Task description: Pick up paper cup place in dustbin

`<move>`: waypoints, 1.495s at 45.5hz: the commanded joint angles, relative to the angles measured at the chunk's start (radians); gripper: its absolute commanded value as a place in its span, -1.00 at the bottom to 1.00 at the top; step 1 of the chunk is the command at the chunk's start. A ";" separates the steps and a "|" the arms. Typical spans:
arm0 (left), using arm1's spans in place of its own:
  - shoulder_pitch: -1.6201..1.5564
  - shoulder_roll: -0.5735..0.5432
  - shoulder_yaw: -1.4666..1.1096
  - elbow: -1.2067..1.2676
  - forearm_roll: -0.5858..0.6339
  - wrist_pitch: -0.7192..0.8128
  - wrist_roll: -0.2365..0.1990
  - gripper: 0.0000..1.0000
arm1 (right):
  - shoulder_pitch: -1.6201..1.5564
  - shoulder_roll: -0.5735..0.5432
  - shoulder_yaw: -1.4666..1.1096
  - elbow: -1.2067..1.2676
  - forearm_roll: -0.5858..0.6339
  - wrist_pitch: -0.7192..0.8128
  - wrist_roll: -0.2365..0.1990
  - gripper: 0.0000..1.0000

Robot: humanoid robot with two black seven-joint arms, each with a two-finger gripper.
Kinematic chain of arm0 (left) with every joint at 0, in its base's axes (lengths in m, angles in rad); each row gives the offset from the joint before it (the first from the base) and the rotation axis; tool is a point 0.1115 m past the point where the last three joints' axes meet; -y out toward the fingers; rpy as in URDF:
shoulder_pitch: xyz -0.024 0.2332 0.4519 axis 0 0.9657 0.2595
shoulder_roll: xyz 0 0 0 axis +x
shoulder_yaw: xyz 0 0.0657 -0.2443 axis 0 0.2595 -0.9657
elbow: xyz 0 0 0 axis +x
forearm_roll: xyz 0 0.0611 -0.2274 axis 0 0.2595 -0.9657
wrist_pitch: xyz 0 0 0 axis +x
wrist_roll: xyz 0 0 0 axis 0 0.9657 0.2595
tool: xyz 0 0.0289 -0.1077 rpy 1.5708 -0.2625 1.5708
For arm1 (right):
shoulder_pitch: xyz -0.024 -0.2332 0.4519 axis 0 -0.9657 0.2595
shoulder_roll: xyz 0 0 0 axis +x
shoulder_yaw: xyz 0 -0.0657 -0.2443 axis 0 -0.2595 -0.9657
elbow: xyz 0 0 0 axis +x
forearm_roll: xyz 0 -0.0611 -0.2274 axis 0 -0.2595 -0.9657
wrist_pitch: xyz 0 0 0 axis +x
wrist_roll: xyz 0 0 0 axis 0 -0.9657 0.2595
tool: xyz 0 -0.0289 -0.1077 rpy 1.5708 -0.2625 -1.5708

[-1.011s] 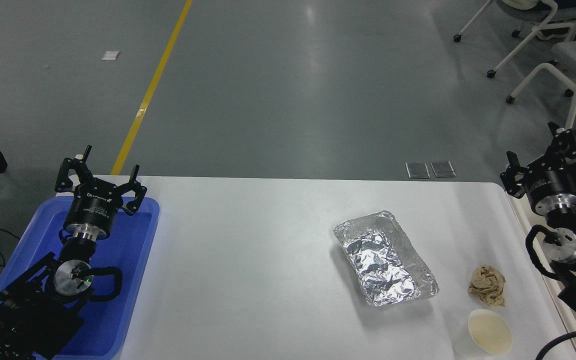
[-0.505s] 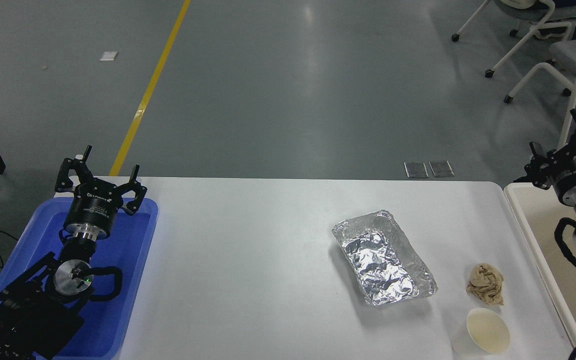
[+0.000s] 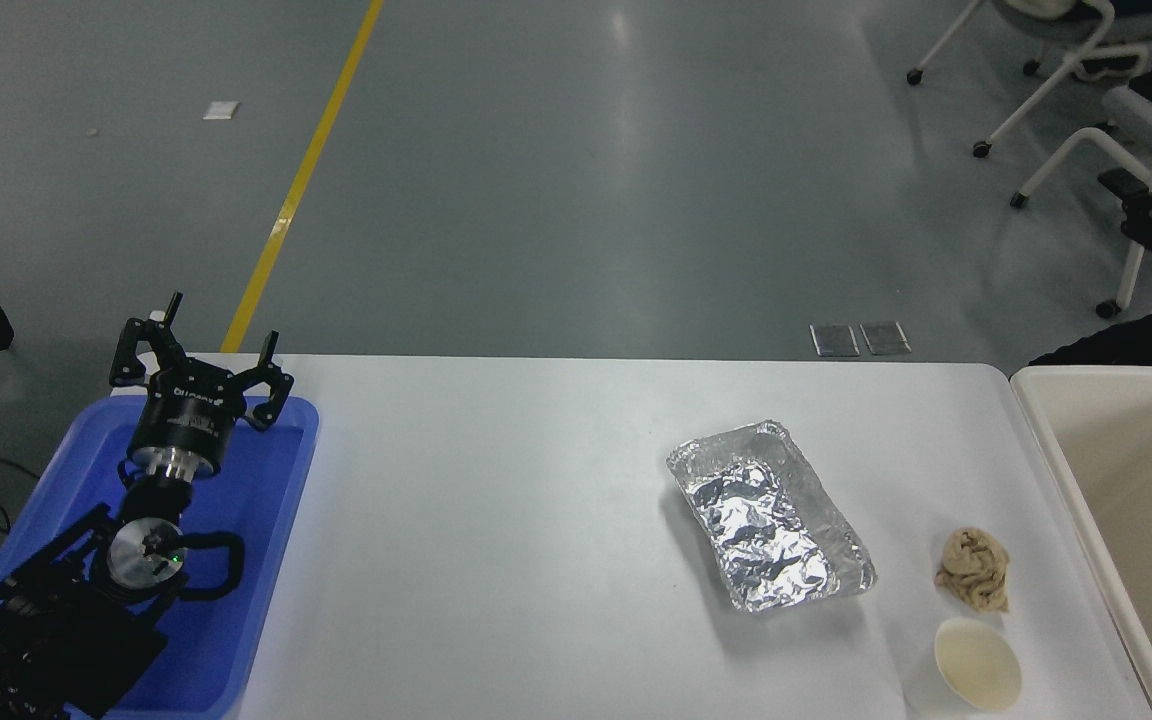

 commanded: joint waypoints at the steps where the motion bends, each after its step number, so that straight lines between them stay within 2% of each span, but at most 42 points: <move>1: 0.000 0.000 0.000 0.000 0.000 0.000 0.000 1.00 | 0.323 0.039 -0.475 0.097 -0.133 0.081 -0.058 1.00; 5: 0.000 0.000 0.000 0.000 0.000 0.000 0.000 1.00 | 0.409 0.071 -0.601 0.182 -0.210 0.081 -0.058 1.00; 13: 0.000 0.000 0.000 0.000 0.000 0.000 0.000 1.00 | 0.559 0.125 -0.788 0.424 -0.285 0.084 -0.058 1.00; 24: 0.000 0.000 0.000 0.000 0.000 0.000 0.000 1.00 | 0.694 0.231 -0.994 0.682 -0.296 0.091 -0.057 1.00; 38: 0.001 0.000 0.000 0.000 0.000 0.000 0.000 1.00 | 0.789 0.266 -1.132 0.943 -0.315 0.131 -0.057 1.00; 49: 0.001 0.000 0.000 0.000 -0.002 0.000 0.000 1.00 | 0.869 0.248 -1.138 0.999 -0.363 0.318 -0.055 1.00; 68: 0.000 0.000 0.000 0.000 0.000 0.000 0.000 1.00 | 0.829 0.242 -1.084 0.996 -0.474 0.322 -0.057 1.00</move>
